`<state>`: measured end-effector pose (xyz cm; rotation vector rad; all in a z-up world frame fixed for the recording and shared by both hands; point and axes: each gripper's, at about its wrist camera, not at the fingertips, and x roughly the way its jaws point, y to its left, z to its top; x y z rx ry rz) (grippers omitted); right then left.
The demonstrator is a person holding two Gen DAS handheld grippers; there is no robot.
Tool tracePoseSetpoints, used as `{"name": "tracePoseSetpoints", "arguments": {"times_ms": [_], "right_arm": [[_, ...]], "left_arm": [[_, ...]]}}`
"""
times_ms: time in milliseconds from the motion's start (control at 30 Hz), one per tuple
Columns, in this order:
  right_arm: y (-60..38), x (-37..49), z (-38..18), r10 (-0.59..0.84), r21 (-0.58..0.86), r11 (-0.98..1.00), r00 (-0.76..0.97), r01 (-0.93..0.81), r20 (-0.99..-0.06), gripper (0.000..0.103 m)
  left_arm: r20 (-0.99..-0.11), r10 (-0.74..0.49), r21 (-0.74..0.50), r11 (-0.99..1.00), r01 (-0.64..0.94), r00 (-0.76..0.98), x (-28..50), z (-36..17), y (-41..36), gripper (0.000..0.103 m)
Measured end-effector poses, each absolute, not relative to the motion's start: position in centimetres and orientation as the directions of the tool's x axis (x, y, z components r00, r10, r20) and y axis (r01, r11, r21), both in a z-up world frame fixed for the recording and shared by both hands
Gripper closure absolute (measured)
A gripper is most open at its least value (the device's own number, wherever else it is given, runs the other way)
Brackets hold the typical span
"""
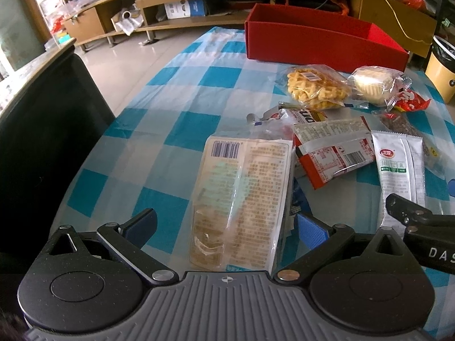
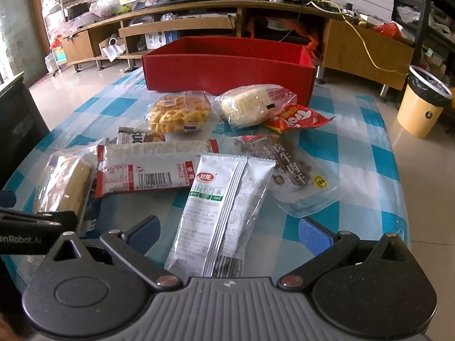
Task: Organize snacks
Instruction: 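Move both tools toward the snacks, right tool over the white sachet pack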
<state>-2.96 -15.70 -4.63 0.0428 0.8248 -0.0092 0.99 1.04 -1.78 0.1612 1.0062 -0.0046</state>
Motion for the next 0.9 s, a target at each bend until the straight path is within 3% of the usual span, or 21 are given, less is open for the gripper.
{"name": "tracePoseSetpoints", "arguments": {"times_ms": [900], "right_arm": [[-15.2,-0.6,-7.1,-0.018,0.006,0.999,0.617,0.037,-0.787,0.000]], "left_arm": [[-0.872,0.092,0.139,0.988,0.064,0.481,3.0,-3.7,0.9,0.000]]}}
